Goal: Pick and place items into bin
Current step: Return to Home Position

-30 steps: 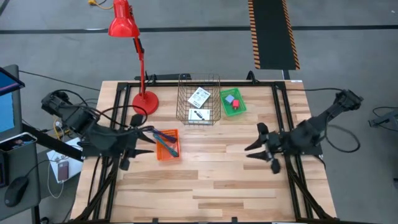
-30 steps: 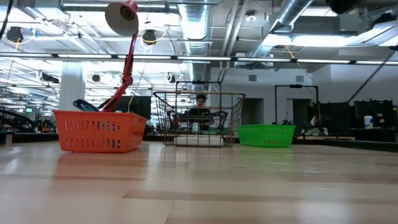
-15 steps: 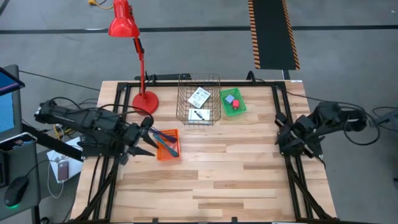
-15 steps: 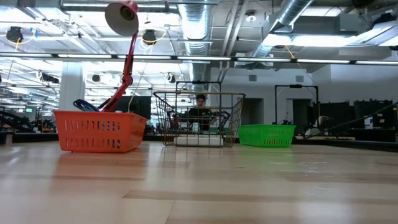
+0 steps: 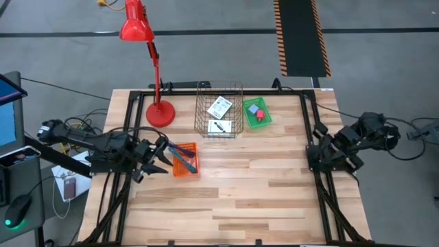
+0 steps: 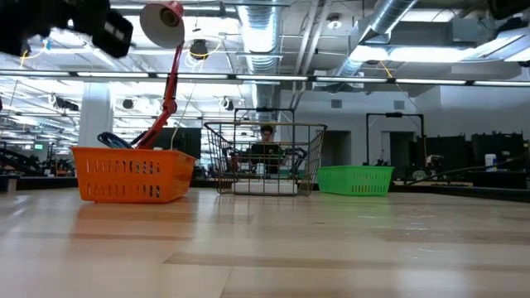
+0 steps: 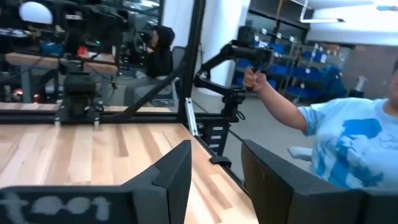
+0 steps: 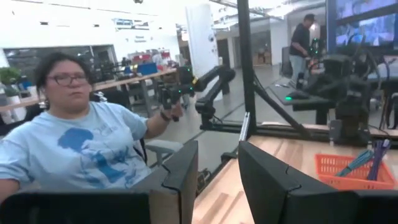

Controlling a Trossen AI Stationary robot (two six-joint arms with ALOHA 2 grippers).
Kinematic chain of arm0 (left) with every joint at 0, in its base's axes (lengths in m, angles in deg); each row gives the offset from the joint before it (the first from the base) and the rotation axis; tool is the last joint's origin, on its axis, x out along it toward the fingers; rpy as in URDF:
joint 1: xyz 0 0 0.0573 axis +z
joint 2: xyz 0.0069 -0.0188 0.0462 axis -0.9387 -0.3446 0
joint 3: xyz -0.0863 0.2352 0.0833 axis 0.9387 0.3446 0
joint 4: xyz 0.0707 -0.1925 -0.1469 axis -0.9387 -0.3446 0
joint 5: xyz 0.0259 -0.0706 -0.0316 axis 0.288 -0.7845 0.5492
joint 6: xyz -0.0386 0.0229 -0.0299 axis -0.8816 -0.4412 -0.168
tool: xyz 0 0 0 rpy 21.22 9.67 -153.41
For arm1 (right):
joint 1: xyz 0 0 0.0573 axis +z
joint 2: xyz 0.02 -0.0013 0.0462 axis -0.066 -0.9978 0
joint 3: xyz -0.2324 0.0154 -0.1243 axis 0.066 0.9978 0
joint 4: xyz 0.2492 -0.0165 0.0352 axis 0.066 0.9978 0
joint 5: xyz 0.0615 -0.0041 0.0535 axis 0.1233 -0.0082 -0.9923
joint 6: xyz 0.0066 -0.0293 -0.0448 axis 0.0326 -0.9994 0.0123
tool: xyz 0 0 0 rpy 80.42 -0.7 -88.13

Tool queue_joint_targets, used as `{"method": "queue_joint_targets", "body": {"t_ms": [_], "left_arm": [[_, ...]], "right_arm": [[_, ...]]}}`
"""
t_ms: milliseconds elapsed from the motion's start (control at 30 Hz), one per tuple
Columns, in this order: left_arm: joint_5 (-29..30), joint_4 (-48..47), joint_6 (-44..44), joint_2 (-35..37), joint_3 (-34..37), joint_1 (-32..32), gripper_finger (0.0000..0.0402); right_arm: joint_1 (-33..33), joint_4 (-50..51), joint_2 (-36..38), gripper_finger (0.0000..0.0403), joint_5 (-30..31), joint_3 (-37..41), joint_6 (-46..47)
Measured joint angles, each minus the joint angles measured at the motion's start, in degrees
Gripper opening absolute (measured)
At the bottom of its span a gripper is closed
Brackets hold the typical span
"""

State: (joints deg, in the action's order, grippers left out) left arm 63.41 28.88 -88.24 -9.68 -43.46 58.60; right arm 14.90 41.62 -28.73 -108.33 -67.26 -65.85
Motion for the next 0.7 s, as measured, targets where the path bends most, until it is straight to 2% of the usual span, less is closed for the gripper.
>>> {"method": "queue_joint_targets", "body": {"t_ms": [133,367,700], "left_arm": [[2.1,4.9,-0.6,2.2,5.2,-0.3,0.0128],[3.7,14.8,-0.1,2.2,11.8,-0.3,0.0128],[4.3,14.0,1.8,2.2,11.8,-0.4,0.0128]], "right_arm": [[0.0,-0.5,0.4,0.0108,0.7,2.6,-2.3],[0.0,-13.2,0.5,0.0108,1.2,10.4,-4.1],[0.0,-29.5,0.4,0.0108,1.2,22.6,-0.4]]}}
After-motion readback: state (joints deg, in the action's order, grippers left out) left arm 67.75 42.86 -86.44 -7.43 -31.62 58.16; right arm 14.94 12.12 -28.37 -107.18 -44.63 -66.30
